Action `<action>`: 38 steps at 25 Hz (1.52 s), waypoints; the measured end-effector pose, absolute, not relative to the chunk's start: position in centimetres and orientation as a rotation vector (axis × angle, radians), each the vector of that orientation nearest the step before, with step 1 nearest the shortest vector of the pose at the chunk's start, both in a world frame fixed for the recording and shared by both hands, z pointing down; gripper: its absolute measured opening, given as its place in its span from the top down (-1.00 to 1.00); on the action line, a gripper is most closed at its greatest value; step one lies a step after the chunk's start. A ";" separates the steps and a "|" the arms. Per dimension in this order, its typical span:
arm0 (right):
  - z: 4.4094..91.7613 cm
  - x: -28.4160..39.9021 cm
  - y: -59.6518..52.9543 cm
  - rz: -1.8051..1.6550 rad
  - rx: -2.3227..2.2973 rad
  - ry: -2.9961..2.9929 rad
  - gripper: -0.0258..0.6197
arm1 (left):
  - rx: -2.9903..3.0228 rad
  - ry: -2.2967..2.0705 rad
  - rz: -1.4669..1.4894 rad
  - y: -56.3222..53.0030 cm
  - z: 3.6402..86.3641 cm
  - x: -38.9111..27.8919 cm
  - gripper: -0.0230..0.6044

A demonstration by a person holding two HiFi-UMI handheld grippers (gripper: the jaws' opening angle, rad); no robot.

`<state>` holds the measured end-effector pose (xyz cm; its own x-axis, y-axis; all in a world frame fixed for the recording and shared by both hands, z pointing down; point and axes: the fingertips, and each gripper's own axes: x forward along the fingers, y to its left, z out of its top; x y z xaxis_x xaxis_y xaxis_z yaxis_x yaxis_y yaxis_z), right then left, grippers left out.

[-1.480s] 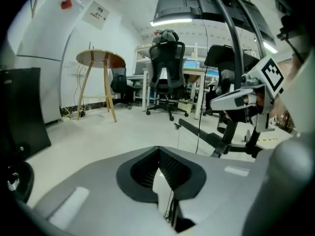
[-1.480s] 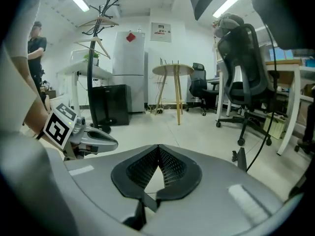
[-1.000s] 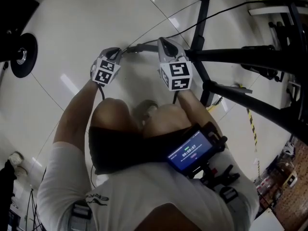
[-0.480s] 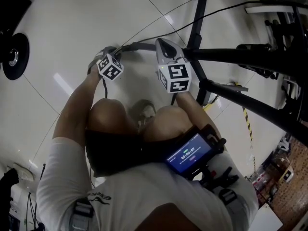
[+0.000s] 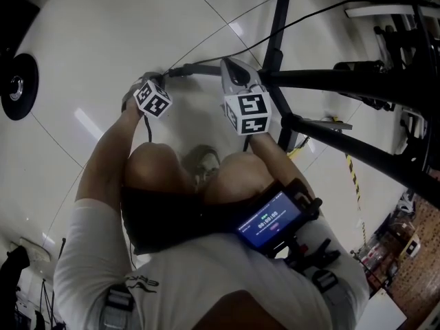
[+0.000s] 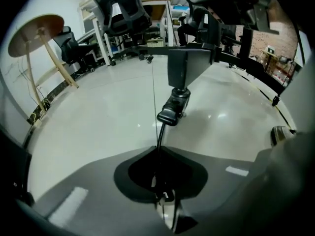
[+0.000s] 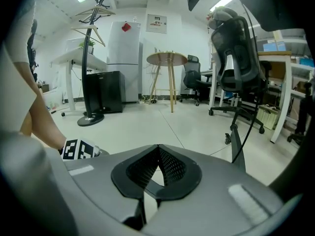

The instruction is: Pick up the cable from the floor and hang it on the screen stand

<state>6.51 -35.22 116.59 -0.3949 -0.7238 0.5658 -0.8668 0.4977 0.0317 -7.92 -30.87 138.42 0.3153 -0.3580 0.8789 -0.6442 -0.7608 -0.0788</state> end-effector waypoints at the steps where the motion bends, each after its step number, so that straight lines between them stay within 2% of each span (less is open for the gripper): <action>1: 116.6 6.4 -35.3 0.367 1.305 -2.231 0.88 | 2.294 -0.917 1.423 -31.0 138.2 -8.4 0.84; 15: 116.2 3.7 -37.1 0.355 1.278 -2.296 0.88 | 2.233 -1.223 1.246 -34.9 132.6 -15.2 0.85; 23: 113.5 2.3 -37.8 0.386 1.257 -2.312 0.88 | 2.276 -1.430 1.039 -38.1 124.4 -17.1 0.85; 30: 104.9 1.2 -37.3 0.429 1.221 -2.294 0.88 | 2.273 -1.520 0.885 -38.7 111.9 -17.5 0.85; 38: 87.9 0.5 -37.5 0.395 1.228 -2.301 0.88 | 2.272 -1.574 0.805 -37.9 93.7 -18.0 0.85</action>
